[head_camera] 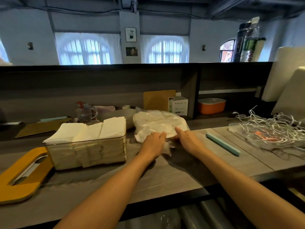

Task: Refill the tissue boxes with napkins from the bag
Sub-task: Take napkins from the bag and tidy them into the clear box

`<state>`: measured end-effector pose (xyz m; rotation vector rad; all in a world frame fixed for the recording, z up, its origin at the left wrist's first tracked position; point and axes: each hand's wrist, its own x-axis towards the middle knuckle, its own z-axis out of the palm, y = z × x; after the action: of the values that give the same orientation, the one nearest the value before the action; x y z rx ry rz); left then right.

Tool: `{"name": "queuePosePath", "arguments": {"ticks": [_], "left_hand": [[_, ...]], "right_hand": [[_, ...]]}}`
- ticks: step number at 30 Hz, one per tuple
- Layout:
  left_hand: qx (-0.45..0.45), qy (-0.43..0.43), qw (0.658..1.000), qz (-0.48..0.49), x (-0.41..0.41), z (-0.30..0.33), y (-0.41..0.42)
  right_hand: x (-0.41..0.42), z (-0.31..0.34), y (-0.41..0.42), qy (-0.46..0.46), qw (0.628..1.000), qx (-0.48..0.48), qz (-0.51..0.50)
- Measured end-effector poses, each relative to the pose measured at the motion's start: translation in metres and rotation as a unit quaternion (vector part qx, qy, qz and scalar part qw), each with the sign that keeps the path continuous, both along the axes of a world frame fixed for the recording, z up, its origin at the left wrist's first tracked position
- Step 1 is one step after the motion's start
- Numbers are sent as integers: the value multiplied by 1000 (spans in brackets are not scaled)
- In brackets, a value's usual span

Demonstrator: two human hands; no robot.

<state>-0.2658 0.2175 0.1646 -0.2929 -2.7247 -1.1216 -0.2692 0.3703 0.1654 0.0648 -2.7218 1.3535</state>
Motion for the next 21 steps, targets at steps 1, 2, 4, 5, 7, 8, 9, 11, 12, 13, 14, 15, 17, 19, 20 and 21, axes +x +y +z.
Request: {"name": "queuePosePath", "arguments": {"ticks": [1,2,4,5,7,8,9,11,12,13,14,15,17,19,20,21], "left_hand": [[-5,19,1000,3,-6,-1,-1],[-1,45,999,2,-11,0,-1],[0,102,995,-7,-23,1,-1],[-15,125,992,-11,-29,2,-1],[-48,156,987,0,-41,2,0],[-53,168,984,11,-46,1,0],[-48,173,984,19,-51,-1,-1],[-18,160,987,18,-58,-8,-1],[5,140,990,13,-60,-11,-1],[36,117,992,9,-62,-12,-2],[69,98,993,7,-64,-14,-3],[99,80,992,6,-65,-14,-4],[132,46,990,11,-67,-14,-4],[145,30,989,18,-70,-13,-5],[154,26,987,24,-70,-13,-5],[166,17,986,29,-71,-13,-5]], "right_hand": [[-2,2,-1,8,1000,1,11],[-5,5,-1,21,1000,-6,21],[-11,12,-1,49,998,-24,31],[-16,15,-1,58,997,-31,33],[-25,21,-2,76,995,-52,35],[-29,24,-3,85,994,-67,34],[-34,26,-3,95,992,-75,33],[-44,27,-5,117,991,-62,30],[-50,27,-7,121,991,-52,31],[-54,25,-8,115,992,-42,32],[-58,24,-9,102,994,-33,34],[-63,22,-11,89,995,-19,38],[-72,18,-13,66,996,27,52],[-81,15,-18,47,996,57,55],[-86,12,-20,39,996,65,50],[-89,10,-23,36,996,69,44]]}}
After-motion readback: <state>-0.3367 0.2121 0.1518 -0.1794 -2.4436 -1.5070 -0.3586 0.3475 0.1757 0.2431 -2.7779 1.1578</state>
